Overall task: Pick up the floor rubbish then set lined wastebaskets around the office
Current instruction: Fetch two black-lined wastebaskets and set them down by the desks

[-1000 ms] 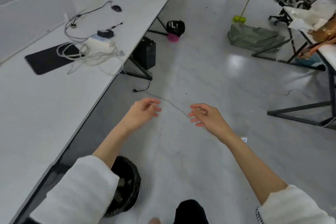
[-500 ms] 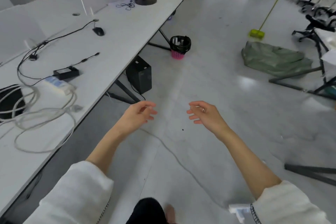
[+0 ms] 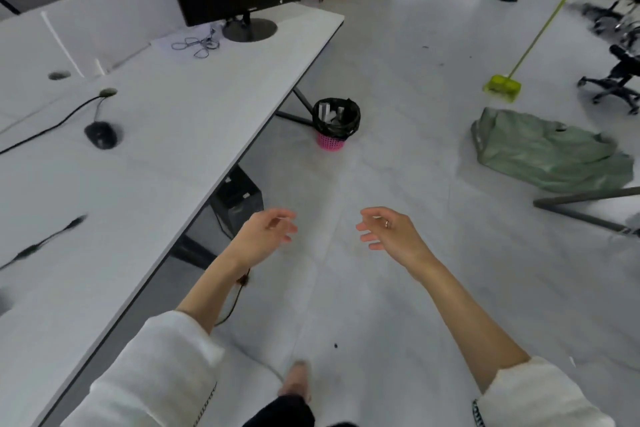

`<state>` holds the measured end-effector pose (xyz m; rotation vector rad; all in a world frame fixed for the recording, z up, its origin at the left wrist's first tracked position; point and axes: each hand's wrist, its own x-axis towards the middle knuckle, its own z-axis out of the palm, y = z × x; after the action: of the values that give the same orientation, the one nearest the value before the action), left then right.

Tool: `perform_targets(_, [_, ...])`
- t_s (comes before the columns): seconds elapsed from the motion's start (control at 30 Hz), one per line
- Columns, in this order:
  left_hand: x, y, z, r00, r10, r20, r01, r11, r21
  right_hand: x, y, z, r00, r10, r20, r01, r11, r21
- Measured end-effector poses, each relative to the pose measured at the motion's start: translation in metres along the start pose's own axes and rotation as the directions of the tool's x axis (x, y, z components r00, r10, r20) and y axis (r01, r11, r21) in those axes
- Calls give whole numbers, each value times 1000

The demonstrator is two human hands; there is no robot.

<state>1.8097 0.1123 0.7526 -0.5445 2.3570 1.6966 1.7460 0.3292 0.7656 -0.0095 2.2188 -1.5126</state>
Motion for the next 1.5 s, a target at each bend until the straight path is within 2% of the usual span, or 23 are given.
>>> perform_targets(0.27, [219,92,36,994,-37,99,33,999,35,203,-35,-92,995,85,-46,-83,995,60])
perform_targets(0.5, [423,167,77,996,-79,39,77,996,49,413,-72,-198,997,72,13,-72,997,15])
perform_targets(0.63, [512,211,96,993,-115,25,113,991,65,515,-99,-248,994,99,51,-98,995,-34])
perform_targets(0.8, [618,250,103,981,-191,-13,192,979,75,633,-121,-286,982,128,140,-118,990,-75])
perform_targets(0.9, [702,278,103,983,-181,-35,183,981,56,716,-137,-307,979,119,163,-106,991,-84])
perform_targets(1.17, [954,356,102,982,-181,-57,178,983,-41,956,-210,-371,981,112,160,-94,989,-112])
perform_targets(1.37, [1114,437,102,988,-157,9,157,988,-3,1113,-262,-427,982,122,142,-113,991,-74])
perform_targets(1.5, [1223,466,96,979,-196,-56,196,981,-16,1232,-291,-450,972,132,195,-117,990,-84])
